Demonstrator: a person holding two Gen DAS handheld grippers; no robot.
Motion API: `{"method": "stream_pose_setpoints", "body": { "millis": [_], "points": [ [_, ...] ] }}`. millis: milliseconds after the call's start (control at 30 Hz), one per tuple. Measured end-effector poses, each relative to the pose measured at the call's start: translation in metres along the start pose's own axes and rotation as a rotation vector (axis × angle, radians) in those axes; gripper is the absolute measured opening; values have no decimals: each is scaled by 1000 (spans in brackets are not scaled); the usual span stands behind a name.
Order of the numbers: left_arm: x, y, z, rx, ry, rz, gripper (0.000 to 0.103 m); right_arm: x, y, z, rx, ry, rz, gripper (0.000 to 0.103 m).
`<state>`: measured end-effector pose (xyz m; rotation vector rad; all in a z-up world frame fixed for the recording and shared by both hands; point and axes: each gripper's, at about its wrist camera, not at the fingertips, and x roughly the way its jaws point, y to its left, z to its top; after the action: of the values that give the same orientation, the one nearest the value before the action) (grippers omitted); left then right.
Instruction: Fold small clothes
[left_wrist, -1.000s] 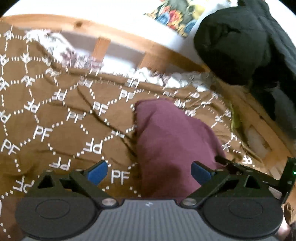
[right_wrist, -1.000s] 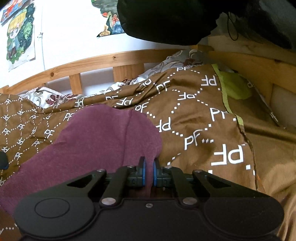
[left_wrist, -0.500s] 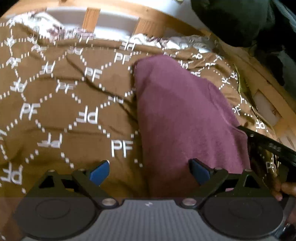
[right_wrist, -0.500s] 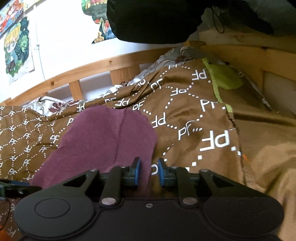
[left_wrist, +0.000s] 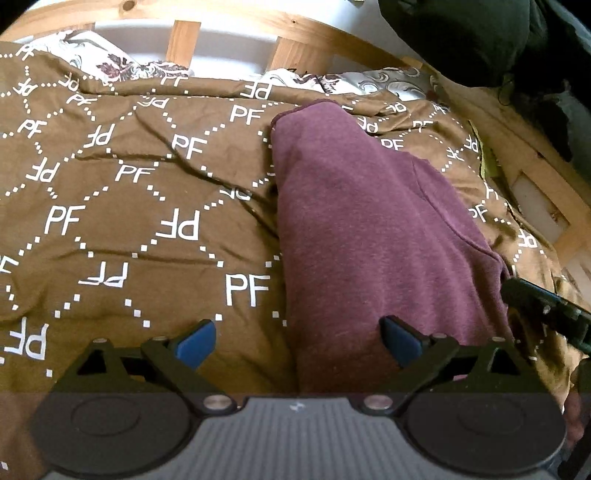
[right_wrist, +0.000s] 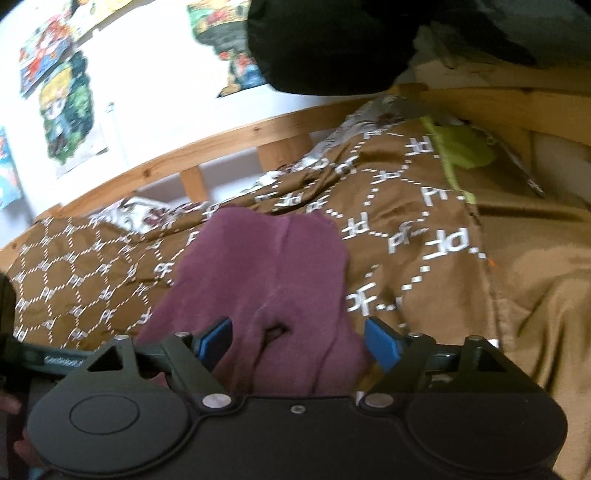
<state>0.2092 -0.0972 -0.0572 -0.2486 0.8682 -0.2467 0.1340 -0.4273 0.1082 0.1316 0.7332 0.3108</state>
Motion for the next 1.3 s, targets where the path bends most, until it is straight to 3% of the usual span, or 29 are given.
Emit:
{"method": "stream_pose_setpoints", "body": {
  "millis": [233,1033,1300],
  "points": [
    [1,-1,-3,-17,1,10,103,19,6,-23,-121,81,-118,87],
    [2,8,-7,-77,-9,-21,103,26,0,-32,-110,69,-116,94],
    [2,10,-10,-99,-17,-34,103,14,3,-30,-108,-17,-116,98]
  ]
}}
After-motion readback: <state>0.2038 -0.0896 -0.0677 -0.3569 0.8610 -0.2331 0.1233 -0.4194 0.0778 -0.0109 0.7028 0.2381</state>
